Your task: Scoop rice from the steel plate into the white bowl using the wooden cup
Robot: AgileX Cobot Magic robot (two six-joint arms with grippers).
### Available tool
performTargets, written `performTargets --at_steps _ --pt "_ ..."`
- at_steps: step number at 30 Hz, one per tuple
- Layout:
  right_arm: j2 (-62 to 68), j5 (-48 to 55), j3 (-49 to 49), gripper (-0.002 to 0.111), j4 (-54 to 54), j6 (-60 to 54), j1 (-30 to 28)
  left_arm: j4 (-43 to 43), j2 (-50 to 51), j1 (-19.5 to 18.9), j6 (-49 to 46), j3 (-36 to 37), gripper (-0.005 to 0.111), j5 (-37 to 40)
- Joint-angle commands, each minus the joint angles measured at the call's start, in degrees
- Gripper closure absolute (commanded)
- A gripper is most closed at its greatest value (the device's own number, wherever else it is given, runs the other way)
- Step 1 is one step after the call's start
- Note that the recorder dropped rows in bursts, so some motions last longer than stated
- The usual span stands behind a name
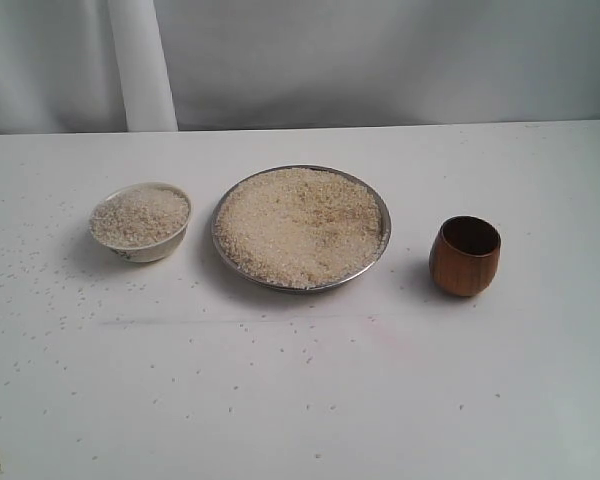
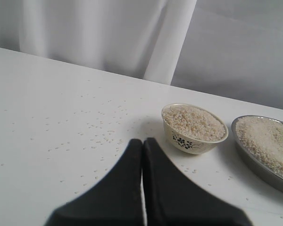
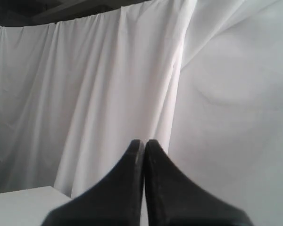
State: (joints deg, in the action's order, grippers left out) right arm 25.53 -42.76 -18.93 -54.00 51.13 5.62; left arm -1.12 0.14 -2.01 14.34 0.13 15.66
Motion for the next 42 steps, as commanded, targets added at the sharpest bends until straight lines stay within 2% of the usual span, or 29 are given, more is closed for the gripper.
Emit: performTargets --at_steps 1,10,22,28,33,38,42 --pt "-2.8 0.4 0.2 0.108 0.7 0.6 -0.3 0.1 -0.1 0.3 0.2 -0.1 0.107 -0.4" --pt "-3.4 2.0 0.2 0.108 0.2 -1.8 -0.3 0.1 -0.1 0.3 0.2 -0.1 0.107 -0.4" --pt "-6.8 10.9 0.2 0.108 -2.5 -1.9 -1.0 0.1 -0.1 0.3 0.2 -0.1 0.107 -0.4" --pt "-15.5 22.2 0.2 0.108 0.7 -2.7 -1.1 0.1 -0.1 0.3 0.2 -0.1 0.107 -0.4" --pt "-21.4 36.3 0.2 0.108 1.8 -3.1 -1.1 0.1 -0.1 0.3 0.2 -0.1 0.107 -0.4" --pt "-25.3 51.0 0.2 0.108 10.8 -10.2 -1.1 0.1 -0.1 0.3 0.2 -0.1 0.107 -0.4" --pt "-25.5 57.0 0.2 0.108 10.3 -11.7 -1.1 0.1 -0.1 0.3 0.2 -0.1 0.107 -0.4"
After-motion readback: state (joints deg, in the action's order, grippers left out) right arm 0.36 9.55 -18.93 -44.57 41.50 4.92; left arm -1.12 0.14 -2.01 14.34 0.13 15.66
